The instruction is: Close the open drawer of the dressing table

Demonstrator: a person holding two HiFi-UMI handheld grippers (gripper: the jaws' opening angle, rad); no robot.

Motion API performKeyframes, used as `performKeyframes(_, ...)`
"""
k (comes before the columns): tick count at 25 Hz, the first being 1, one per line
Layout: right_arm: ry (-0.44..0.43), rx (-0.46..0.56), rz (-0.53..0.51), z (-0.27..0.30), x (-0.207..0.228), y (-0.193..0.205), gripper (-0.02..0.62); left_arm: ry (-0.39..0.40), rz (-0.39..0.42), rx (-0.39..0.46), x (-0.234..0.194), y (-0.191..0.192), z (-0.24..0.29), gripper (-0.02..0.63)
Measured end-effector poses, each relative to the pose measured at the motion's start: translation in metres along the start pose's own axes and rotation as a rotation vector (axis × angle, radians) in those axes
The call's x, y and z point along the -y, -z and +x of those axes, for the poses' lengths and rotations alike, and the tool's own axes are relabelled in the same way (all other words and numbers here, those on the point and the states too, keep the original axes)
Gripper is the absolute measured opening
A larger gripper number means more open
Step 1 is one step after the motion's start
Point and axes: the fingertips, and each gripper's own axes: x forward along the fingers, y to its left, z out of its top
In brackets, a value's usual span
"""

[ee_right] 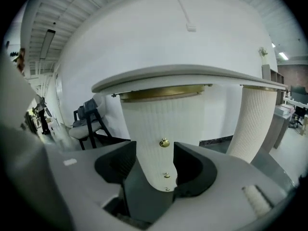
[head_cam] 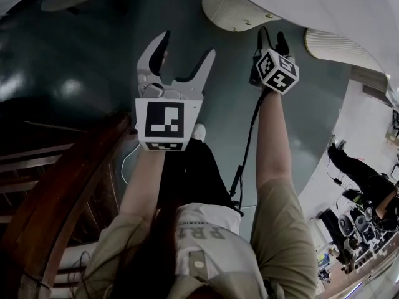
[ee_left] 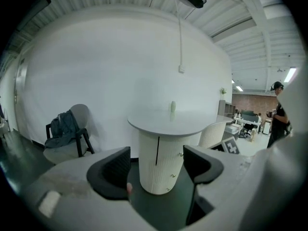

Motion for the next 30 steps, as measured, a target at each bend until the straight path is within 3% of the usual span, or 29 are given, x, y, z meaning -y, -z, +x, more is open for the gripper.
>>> performKeyframes(9,-0.027,-0.003,-0.060,-0.093,-0.009,-0.032,0.247,0.006,0.025,0.026,0.024,-0.053,-0.043,0.348)
performKeyframes(16,-0.035,0.072,-0.151,-0.179,-0.022,-0.098,0.235,-0.011,0.034,0.062,0.028,-0.094,-0.084,0.348)
performKeyframes(24,-0.063,0.180,-0.111,-0.303,-0.049,-0.168,0.191,-0.014,0.039,0.130,0.038,-0.152,-0.149,0.348)
performKeyframes(30,-0.093,0.267,-0.069,-0.378,-0.072,-0.206,0.133,0.001,0.039,0.207,0.054,-0.184,-0.192,0.263)
